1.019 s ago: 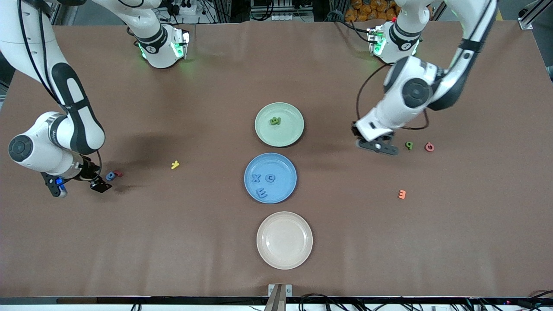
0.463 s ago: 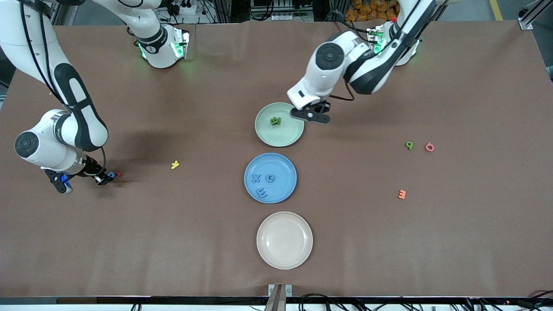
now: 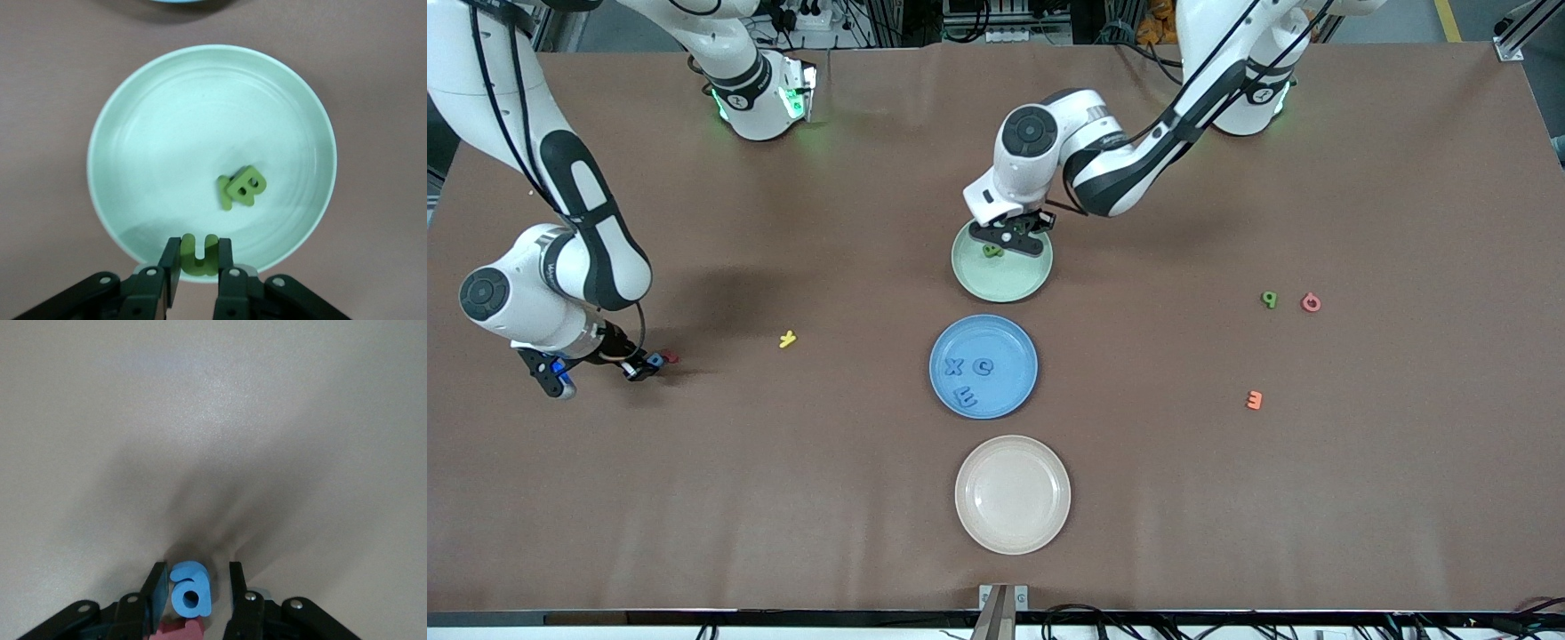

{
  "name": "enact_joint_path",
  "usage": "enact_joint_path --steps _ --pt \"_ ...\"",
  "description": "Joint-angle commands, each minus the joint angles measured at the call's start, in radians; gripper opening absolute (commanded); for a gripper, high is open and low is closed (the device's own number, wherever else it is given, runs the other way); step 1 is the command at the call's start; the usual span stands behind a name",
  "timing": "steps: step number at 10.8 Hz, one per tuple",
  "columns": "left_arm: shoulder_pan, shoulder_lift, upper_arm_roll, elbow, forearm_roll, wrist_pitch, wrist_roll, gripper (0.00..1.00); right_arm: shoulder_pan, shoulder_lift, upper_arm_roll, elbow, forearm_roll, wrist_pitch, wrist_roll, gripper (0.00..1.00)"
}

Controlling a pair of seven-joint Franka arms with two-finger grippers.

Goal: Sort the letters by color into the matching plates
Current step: 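Place the green u on the green plate with the left gripper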

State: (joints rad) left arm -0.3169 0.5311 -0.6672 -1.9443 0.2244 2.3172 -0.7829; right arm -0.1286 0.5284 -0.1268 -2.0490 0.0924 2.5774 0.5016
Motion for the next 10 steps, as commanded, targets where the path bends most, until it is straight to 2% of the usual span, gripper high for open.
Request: enact_joint_path --steps 1,3,4,6,7,10 --pt "-0.105 0.107 0.083 0.106 0.041 -0.004 -0.035 0.00 -0.013 -0.004 0.015 -0.025 -0.003 0.033 -0.017 0.45" --pt "-0.160 0.153 0.113 0.154 0.041 -0.005 -0.084 0.00 -0.011 -0.004 0.016 -0.027 -0.002 0.046 -0.018 0.43" --pt "-0.180 0.164 0.121 0.171 0.041 -0.005 -0.102 0.00 -0.011 -0.004 0.018 -0.033 -0.003 0.046 -0.020 0.35" --pt "-0.197 0.173 0.132 0.177 0.039 -0.005 -0.105 0.00 -0.013 -0.005 0.021 -0.037 -0.002 0.046 -0.047 0.08" --pt "-0.206 0.181 0.132 0.186 0.039 -0.004 -0.110 0.00 -0.013 -0.004 0.021 -0.037 -0.003 0.046 -0.051 0.00" --pt "-0.209 0.178 0.149 0.189 0.041 -0.005 -0.136 0.00 -0.013 -0.025 0.032 -0.028 -0.005 0.034 -0.180 0.00"
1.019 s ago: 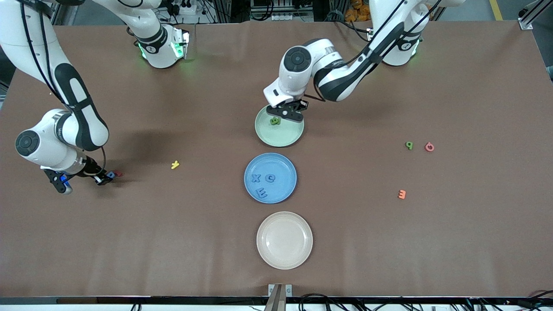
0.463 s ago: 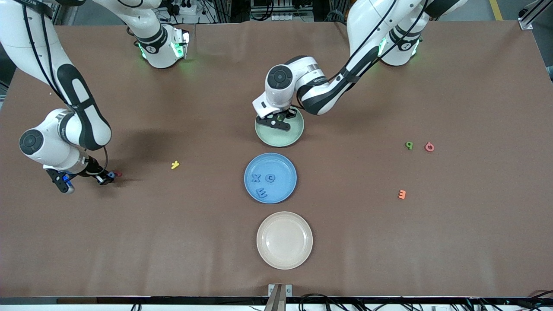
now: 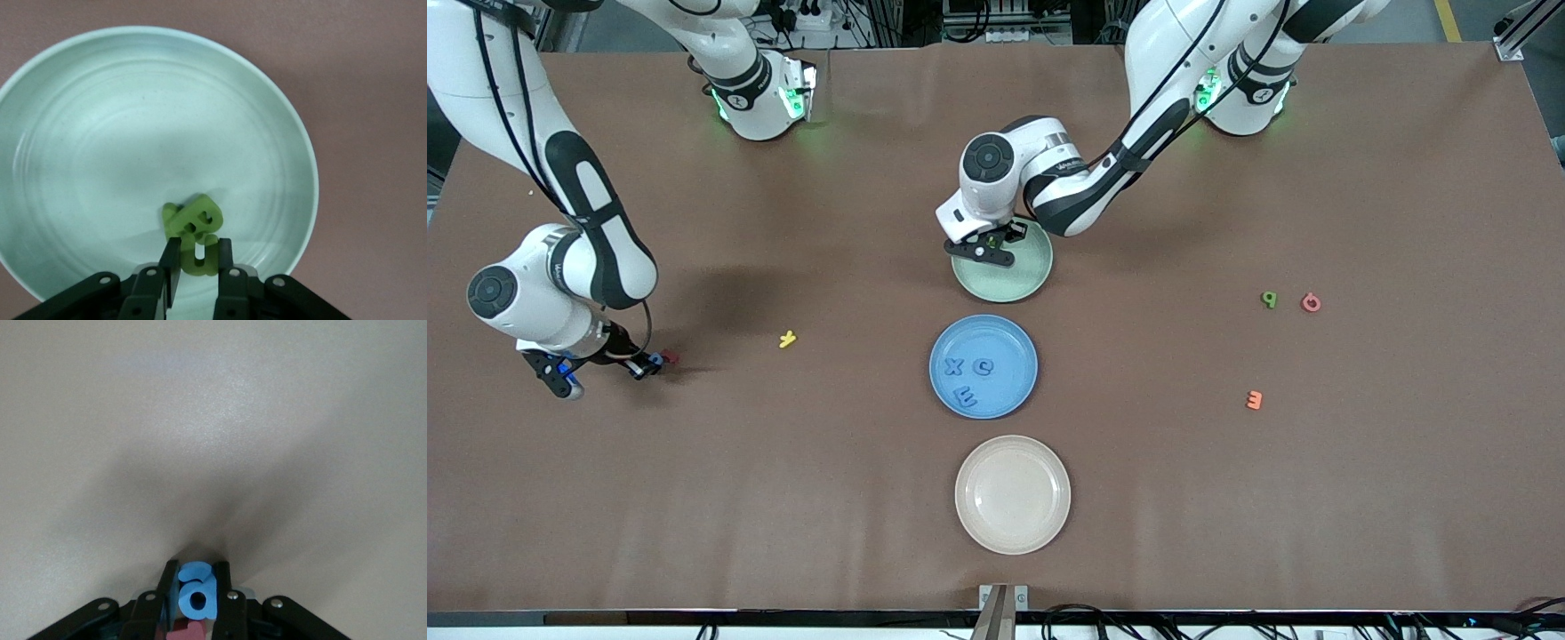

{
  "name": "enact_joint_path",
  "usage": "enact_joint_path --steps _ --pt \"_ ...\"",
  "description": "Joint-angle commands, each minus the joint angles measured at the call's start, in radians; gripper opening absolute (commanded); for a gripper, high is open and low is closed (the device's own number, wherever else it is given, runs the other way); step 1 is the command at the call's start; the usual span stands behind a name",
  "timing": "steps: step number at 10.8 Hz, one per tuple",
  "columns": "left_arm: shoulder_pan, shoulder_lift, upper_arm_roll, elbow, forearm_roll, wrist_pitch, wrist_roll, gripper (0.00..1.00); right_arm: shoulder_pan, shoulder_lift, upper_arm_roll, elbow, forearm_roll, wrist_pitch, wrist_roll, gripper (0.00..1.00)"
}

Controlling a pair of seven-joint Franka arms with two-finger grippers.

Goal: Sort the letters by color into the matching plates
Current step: 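Place the green u on the green plate with the left gripper, then carry the blue a to the blue plate while the left gripper withdraws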

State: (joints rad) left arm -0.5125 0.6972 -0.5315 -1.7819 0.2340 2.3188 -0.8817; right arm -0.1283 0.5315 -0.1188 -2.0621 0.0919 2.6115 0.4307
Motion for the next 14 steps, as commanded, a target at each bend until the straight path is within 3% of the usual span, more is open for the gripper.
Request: enact_joint_path --steps 1,4,5,6,11,14 --pt "-0.012 0.011 0.019 0.030 0.031 -0.007 -0.036 0.00 -0.013 -0.045 0.036 0.011 -0.006 -0.011 -0.191 0.00" --pt "-0.011 0.011 0.024 0.032 0.030 -0.006 -0.039 0.00 -0.005 -0.076 0.063 0.150 -0.011 -0.215 -0.317 0.00" --pt "-0.011 0.011 0.024 0.035 0.028 -0.006 -0.039 0.19 0.008 -0.074 0.076 0.167 -0.009 -0.229 -0.316 0.00" --pt "-0.014 0.011 0.025 0.050 0.031 -0.006 -0.036 0.99 0.021 -0.073 0.100 0.168 -0.011 -0.229 -0.320 0.00" --pt "-0.004 -0.008 0.025 0.071 0.021 -0.016 -0.048 1.00 0.243 -0.059 0.125 0.215 -0.003 -0.222 -0.303 0.00" --pt "0.076 -0.105 0.033 0.061 0.016 -0.120 -0.048 1.00 0.387 -0.022 0.125 0.276 -0.003 -0.226 -0.305 0.00"
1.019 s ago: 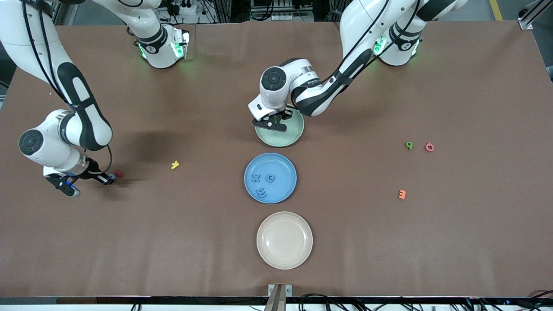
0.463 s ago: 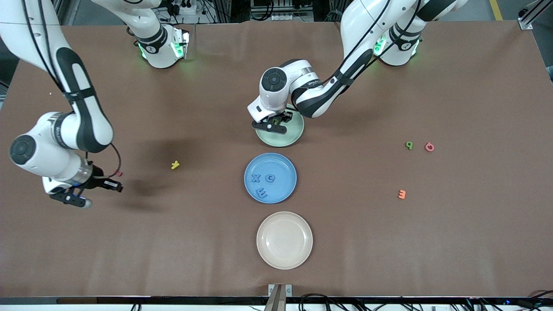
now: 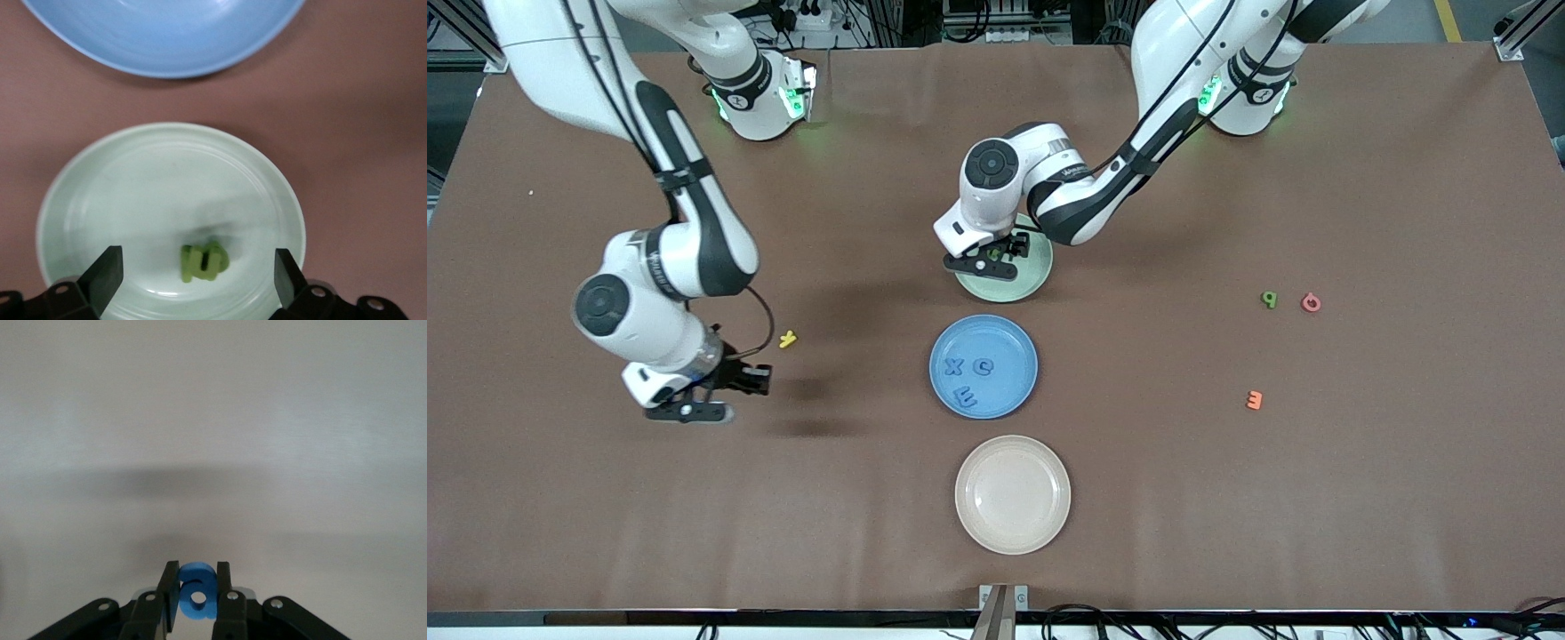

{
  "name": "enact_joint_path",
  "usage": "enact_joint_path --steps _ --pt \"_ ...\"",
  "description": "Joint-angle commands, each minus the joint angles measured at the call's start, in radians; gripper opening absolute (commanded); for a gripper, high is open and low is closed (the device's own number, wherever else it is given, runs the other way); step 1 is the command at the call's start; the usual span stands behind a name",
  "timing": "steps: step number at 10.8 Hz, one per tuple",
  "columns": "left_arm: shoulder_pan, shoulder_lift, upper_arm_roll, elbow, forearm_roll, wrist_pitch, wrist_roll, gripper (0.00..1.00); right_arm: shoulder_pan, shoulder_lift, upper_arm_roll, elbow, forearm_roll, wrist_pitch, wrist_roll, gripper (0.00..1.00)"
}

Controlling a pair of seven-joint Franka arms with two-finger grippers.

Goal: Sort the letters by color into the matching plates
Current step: 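Carry the blue a to the blue plate while the left gripper withdraws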

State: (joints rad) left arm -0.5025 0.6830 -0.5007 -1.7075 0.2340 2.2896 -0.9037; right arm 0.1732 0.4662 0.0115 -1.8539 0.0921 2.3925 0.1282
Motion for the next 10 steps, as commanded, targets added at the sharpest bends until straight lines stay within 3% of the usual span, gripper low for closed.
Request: enact_joint_path --steps 1,6,10 --pt "0.111 -0.132 -0.001 -0.026 -0.007 -0.128 -0.024 1.00 0.130 0.052 -0.005 0.090 -0.002 -0.007 0.004 0.00" --pt "0.384 -0.301 -0.042 -0.138 -0.082 -0.156 0.035 1.00 0.343 0.149 -0.005 0.208 -0.002 -0.009 0.184 0.00" --pt "0.620 -0.344 -0.076 -0.216 -0.094 -0.141 0.343 1.00 0.460 0.199 -0.004 0.271 -0.003 -0.007 0.377 0.00"
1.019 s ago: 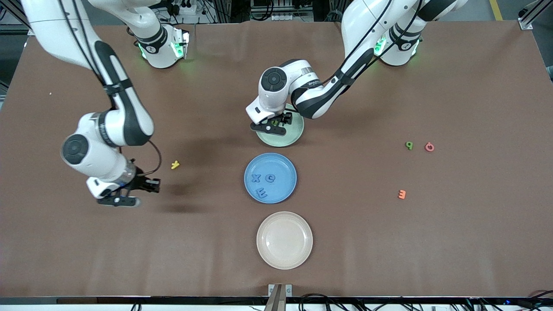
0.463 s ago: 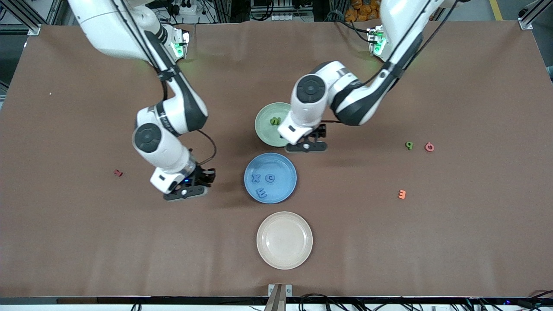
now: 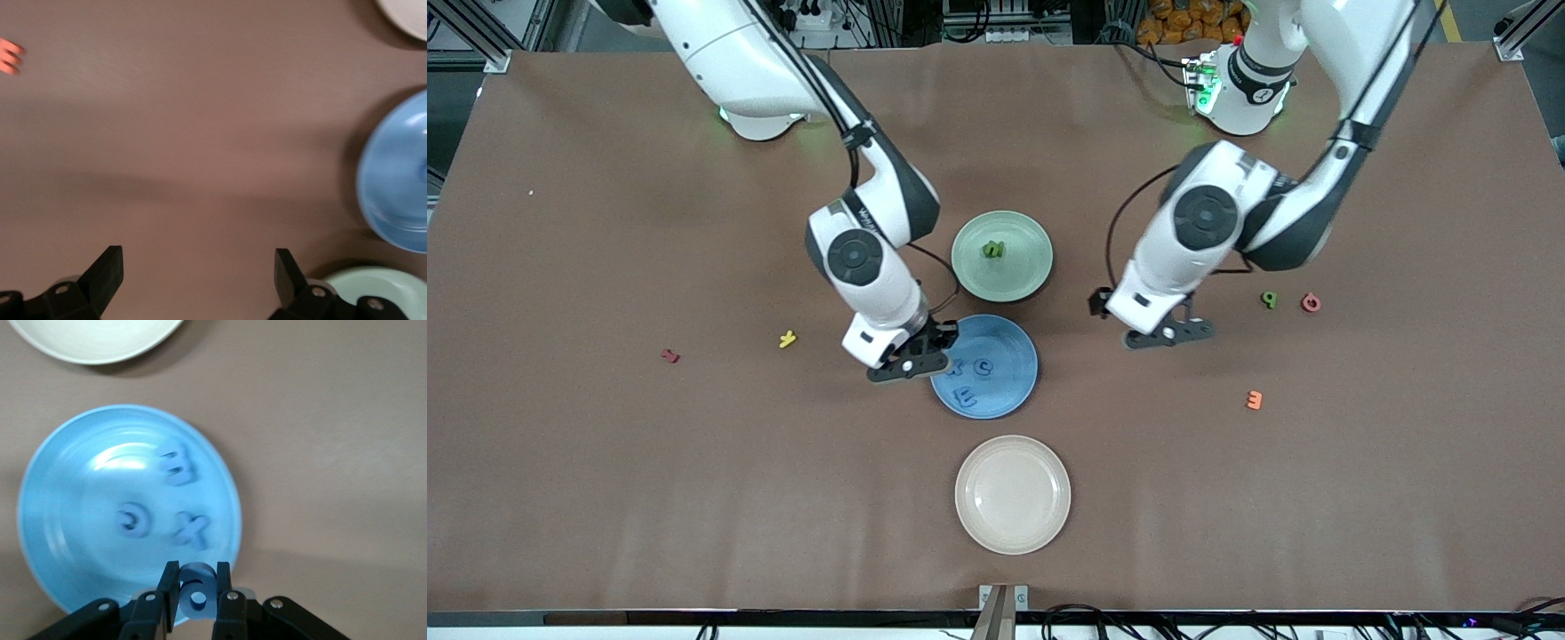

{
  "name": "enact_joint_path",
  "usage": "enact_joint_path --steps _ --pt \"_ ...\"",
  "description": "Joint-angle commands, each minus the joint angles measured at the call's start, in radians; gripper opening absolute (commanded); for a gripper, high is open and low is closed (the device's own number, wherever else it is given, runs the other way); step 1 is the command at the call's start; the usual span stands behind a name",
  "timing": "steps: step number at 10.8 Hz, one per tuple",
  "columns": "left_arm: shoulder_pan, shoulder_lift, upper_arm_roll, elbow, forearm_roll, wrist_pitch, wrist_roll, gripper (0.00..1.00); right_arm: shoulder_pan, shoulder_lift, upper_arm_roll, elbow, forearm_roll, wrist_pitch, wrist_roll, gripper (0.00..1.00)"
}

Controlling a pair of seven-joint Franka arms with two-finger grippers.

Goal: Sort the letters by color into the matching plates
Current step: 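Carry the blue a to the blue plate while the left gripper withdraws, then release the blue a on the blue plate and withdraw the right gripper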

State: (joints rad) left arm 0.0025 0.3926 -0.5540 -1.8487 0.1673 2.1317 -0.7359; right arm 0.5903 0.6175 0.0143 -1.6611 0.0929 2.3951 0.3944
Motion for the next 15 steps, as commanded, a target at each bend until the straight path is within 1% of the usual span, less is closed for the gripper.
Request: enact_joint_path --steps 1,3,4,5,6,7,9,10,11,12,13,14,15 --pt "0.149 -0.063 -0.023 -0.093 -0.028 0.037 0.259 1.00 0.063 0.062 -0.008 0.101 -0.004 -0.007 0.170 0.00" --pt "0.188 -0.096 -0.018 -0.156 -0.019 0.094 0.346 1.00 0.072 0.086 -0.008 0.129 -0.005 -0.004 0.210 0.01" --pt "0.210 -0.116 -0.018 -0.190 -0.019 0.106 0.392 1.00 0.071 0.091 -0.008 0.133 -0.008 -0.004 0.207 0.30" --pt "0.255 -0.142 -0.018 -0.248 -0.017 0.149 0.430 1.00 0.068 0.090 -0.011 0.133 -0.015 -0.004 0.199 0.96" --pt "0.273 -0.185 -0.015 -0.338 -0.017 0.246 0.462 1.00 0.062 0.090 -0.011 0.133 -0.019 -0.004 0.169 1.00" --pt "0.286 -0.211 -0.005 -0.407 -0.017 0.329 0.493 1.00 0.057 0.084 -0.013 0.132 -0.019 -0.005 0.120 1.00" --pt "0.323 -0.222 -0.003 -0.466 -0.017 0.373 0.576 1.00 0.031 0.070 -0.019 0.127 -0.019 -0.014 0.086 1.00" --pt "0.353 -0.233 0.000 -0.506 -0.017 0.411 0.634 1.00 0.004 0.056 -0.034 0.126 -0.019 -0.036 0.046 1.00" --pt "0.372 -0.241 0.011 -0.559 -0.015 0.478 0.673 1.00 -0.033 0.041 -0.043 0.127 -0.019 -0.071 -0.032 1.00" --pt "0.405 -0.230 0.029 -0.599 -0.015 0.552 0.763 1.00 -0.079 0.024 -0.053 0.127 -0.019 -0.101 -0.104 1.00" --pt "0.451 -0.209 0.040 -0.609 -0.015 0.585 0.871 1.00 -0.125 0.015 -0.062 0.132 -0.019 -0.123 -0.159 1.00" --pt "0.477 -0.199 0.057 -0.607 -0.015 0.586 0.976 1.00 -0.170 0.008 -0.065 0.132 -0.019 -0.135 -0.199 1.00" --pt "0.481 -0.183 0.096 -0.606 -0.015 0.593 1.040 1.00 -0.219 0.001 -0.073 0.130 -0.019 -0.142 -0.253 1.00"
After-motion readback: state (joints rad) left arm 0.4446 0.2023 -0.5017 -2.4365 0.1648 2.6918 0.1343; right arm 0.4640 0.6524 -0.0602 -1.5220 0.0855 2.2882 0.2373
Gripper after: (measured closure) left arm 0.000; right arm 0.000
